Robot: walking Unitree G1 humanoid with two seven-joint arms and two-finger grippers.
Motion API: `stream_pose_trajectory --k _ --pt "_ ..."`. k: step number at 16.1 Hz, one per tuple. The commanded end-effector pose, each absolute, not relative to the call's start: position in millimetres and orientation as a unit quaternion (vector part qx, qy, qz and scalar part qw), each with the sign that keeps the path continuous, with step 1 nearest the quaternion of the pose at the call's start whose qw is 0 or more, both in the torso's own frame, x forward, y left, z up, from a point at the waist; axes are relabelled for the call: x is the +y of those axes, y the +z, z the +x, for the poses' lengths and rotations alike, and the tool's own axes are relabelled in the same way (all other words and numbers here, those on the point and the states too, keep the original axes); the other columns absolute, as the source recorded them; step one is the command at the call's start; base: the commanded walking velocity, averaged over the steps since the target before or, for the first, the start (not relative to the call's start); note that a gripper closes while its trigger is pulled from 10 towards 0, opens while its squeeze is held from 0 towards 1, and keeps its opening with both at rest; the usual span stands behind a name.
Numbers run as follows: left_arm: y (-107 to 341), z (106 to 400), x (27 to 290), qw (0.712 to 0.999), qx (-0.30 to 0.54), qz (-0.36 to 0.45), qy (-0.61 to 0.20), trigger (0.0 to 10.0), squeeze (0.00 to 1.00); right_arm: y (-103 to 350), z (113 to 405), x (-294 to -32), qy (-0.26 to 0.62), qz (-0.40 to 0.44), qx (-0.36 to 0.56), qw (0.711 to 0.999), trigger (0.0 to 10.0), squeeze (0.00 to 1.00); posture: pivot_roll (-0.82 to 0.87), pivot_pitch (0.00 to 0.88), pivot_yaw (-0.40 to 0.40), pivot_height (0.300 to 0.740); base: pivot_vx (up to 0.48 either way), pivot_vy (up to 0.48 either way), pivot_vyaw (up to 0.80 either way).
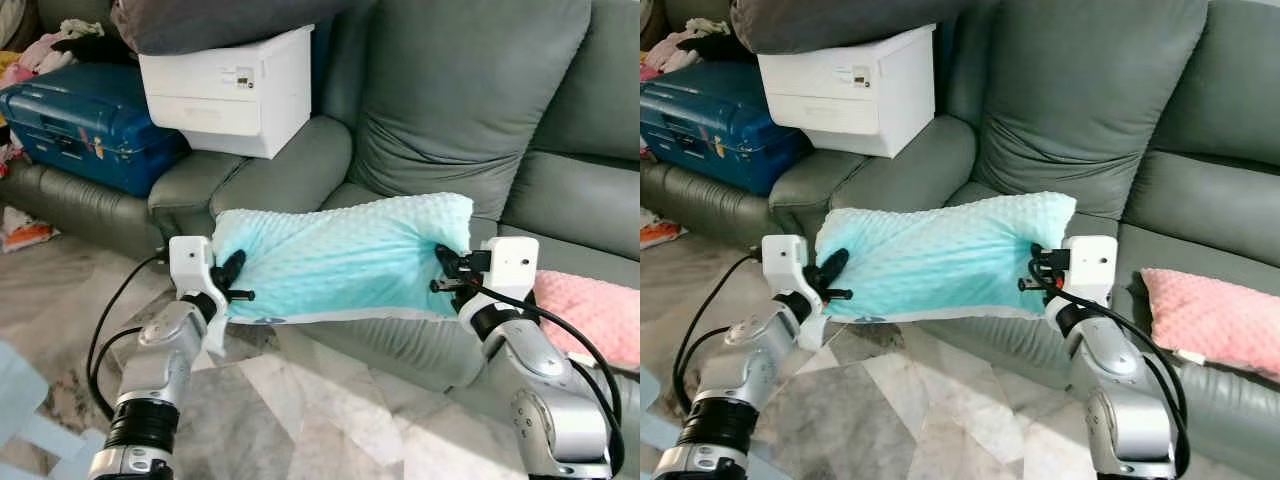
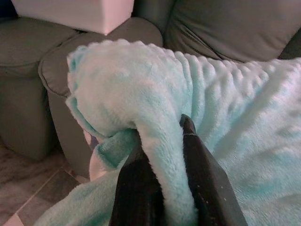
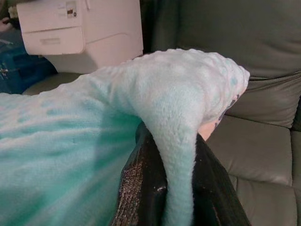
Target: Move the pillow to the sofa
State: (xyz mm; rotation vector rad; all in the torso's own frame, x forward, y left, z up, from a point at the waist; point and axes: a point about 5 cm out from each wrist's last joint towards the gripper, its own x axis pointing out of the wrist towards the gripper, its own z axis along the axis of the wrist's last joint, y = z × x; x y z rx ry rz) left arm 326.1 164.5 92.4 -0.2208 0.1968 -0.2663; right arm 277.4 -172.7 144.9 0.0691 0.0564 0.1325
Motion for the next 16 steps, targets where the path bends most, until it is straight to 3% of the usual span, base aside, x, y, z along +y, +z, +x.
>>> stream_pose_trajectory --k 1,12,16 --pt "93.8 325.3 168.4 0.982 0.096 -0.102 -0.130 10.0 0.00 153.7 277.6 -170.4 0.070 0.030 0.008 0.997 10.0 0.00 -0.19 0.000 0.046 0.740 0.000 0.000 0.00" --pt "93.4 325.2 164.7 0.979 0.097 -0.106 -0.142 10.0 0.00 153.8 278.0 -169.9 0.071 0.031 0.010 0.997 10.0 0.00 -0.20 0.000 0.048 0.740 0.000 0.000 0.00" --pt "93.9 324.1 163.3 0.976 0.096 -0.120 -0.153 10.0 0.00 153.1 277.7 -169.6 0.071 0.032 0.012 0.997 10.0 0.00 -0.20 0.000 0.049 0.740 0.164 0.000 -0.71"
